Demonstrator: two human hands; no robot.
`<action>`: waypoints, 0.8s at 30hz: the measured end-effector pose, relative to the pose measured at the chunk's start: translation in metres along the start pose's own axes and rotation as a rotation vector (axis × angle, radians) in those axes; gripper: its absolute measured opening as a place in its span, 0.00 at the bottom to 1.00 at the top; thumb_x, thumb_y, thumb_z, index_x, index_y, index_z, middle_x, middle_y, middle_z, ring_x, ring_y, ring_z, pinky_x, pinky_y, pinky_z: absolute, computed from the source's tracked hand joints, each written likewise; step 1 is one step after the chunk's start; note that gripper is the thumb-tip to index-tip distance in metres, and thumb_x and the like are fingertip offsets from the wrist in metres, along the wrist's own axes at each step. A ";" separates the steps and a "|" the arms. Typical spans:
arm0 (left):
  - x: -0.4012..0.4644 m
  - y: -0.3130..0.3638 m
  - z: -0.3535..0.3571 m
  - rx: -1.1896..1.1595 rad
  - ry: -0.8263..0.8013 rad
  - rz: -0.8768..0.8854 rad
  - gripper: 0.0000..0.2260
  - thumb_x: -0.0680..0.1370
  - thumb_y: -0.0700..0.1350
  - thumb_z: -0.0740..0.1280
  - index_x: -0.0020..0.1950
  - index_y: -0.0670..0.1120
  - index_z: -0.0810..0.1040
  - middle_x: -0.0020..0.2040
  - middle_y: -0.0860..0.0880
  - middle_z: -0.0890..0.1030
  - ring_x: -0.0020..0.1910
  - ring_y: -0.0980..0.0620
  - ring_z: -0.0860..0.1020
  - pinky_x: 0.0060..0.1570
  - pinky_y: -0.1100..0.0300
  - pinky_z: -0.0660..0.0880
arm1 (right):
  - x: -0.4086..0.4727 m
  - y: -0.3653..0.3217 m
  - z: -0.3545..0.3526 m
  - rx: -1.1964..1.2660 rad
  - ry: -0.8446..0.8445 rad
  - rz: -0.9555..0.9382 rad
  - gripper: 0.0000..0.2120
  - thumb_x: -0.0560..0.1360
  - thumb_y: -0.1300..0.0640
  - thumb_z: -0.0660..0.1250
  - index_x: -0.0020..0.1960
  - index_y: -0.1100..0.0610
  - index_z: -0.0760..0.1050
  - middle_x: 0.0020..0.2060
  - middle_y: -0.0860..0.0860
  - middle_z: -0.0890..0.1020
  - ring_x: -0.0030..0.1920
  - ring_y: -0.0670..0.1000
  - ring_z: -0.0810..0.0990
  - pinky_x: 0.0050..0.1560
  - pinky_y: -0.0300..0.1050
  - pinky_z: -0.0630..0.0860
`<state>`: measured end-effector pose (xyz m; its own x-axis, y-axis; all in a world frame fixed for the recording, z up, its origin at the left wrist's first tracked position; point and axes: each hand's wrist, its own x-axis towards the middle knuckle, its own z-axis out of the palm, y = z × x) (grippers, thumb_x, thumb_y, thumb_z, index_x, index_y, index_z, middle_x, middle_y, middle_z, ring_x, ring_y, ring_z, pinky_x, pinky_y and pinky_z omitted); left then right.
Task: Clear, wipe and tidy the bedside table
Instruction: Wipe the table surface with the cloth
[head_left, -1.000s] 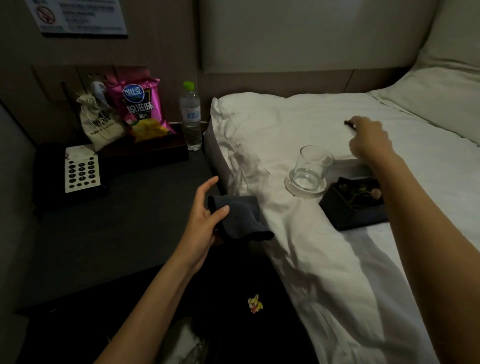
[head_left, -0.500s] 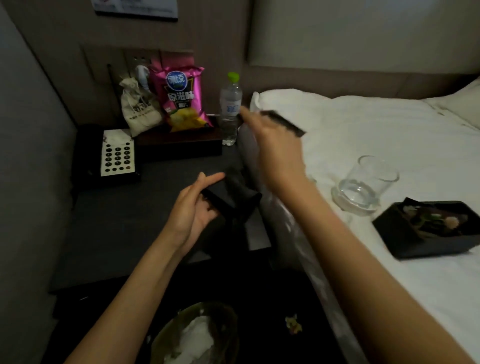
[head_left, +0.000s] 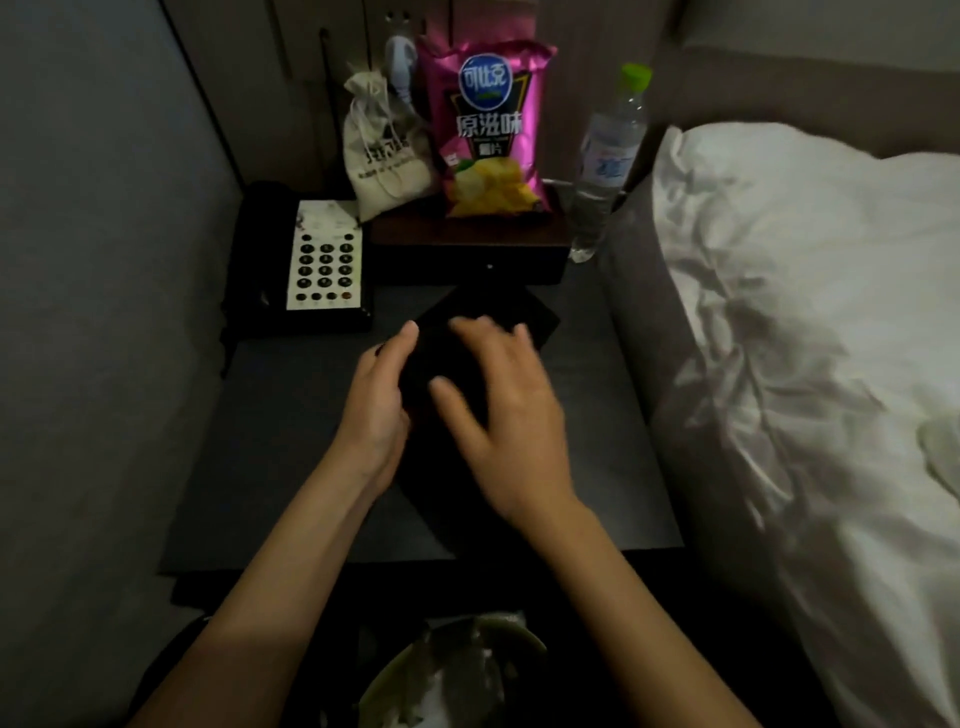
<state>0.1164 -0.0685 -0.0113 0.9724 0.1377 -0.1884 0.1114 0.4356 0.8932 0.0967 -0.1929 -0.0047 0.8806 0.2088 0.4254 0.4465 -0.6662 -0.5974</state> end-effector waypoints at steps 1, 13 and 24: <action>0.006 0.002 -0.003 -0.047 0.046 -0.019 0.13 0.82 0.47 0.61 0.55 0.41 0.83 0.53 0.42 0.85 0.52 0.47 0.83 0.47 0.60 0.80 | 0.006 0.006 0.000 0.071 0.128 0.067 0.19 0.79 0.55 0.64 0.68 0.60 0.71 0.64 0.54 0.77 0.68 0.54 0.72 0.73 0.50 0.62; 0.024 0.015 -0.034 -0.234 0.162 -0.128 0.15 0.77 0.56 0.64 0.59 0.52 0.83 0.52 0.49 0.85 0.50 0.50 0.85 0.40 0.56 0.81 | 0.041 0.051 0.017 1.312 0.266 1.147 0.08 0.83 0.54 0.57 0.56 0.58 0.70 0.53 0.62 0.77 0.52 0.58 0.78 0.62 0.54 0.74; 0.022 0.013 -0.029 -0.096 -0.037 -0.263 0.20 0.80 0.56 0.59 0.46 0.48 0.88 0.49 0.46 0.86 0.48 0.50 0.85 0.39 0.60 0.81 | 0.034 0.041 0.016 1.908 -0.230 1.169 0.25 0.76 0.44 0.64 0.65 0.60 0.78 0.63 0.59 0.79 0.65 0.59 0.76 0.67 0.56 0.72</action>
<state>0.1331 -0.0339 -0.0156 0.9198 -0.0227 -0.3917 0.3423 0.5347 0.7726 0.1475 -0.2016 -0.0256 0.7223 0.5089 -0.4683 -0.6624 0.7036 -0.2572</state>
